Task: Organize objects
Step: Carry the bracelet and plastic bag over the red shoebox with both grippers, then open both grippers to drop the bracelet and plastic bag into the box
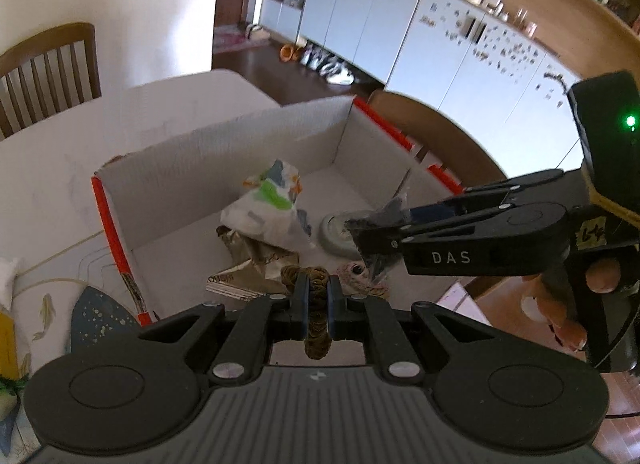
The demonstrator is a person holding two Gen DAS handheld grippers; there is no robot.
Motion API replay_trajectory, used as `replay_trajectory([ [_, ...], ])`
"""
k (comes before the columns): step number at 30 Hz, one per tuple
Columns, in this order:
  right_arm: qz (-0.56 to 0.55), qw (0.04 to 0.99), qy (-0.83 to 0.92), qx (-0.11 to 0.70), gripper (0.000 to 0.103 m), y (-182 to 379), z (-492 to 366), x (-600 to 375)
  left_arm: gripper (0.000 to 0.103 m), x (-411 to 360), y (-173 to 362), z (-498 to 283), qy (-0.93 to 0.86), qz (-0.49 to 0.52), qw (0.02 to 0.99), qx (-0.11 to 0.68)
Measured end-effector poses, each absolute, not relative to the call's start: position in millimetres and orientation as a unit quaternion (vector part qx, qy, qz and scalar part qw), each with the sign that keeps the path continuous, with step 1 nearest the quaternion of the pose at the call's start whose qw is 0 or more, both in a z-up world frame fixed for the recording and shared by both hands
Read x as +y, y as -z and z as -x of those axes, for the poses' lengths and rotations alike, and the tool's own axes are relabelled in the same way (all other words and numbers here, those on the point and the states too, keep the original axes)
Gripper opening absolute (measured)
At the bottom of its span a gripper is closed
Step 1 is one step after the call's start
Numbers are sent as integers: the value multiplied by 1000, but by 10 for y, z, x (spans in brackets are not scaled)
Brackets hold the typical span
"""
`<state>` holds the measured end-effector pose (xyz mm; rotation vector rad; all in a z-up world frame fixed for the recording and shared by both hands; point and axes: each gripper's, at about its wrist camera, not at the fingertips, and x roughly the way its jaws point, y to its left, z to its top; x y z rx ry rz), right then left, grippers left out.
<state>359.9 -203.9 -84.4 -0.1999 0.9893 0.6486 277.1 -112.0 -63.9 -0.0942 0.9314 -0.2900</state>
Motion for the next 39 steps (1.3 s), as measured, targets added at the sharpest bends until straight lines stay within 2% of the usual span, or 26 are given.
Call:
replay_trajectory([
  [20, 131, 799, -312, 498, 32, 1158, -3780, -1923, 8, -1292, 1091, -3097, 101, -46, 838, 534],
  [28, 136, 799, -313, 494, 39, 1158, -3784, -1959, 8, -1355, 1143, -3114, 96, -60, 830, 545],
  [31, 135, 800, -315, 492, 41, 1139, -3777, -1985, 12, -1343, 1138, -3109, 93, -54, 831, 546],
  [36, 133, 804, -320, 484, 56, 1091, -3755, -2023, 19, -1340, 1103, -3092, 88, -44, 835, 541],
  [39, 133, 806, -325, 477, 57, 1036, -3727, -2045, 32, -1328, 1063, -3065, 83, -39, 840, 534],
])
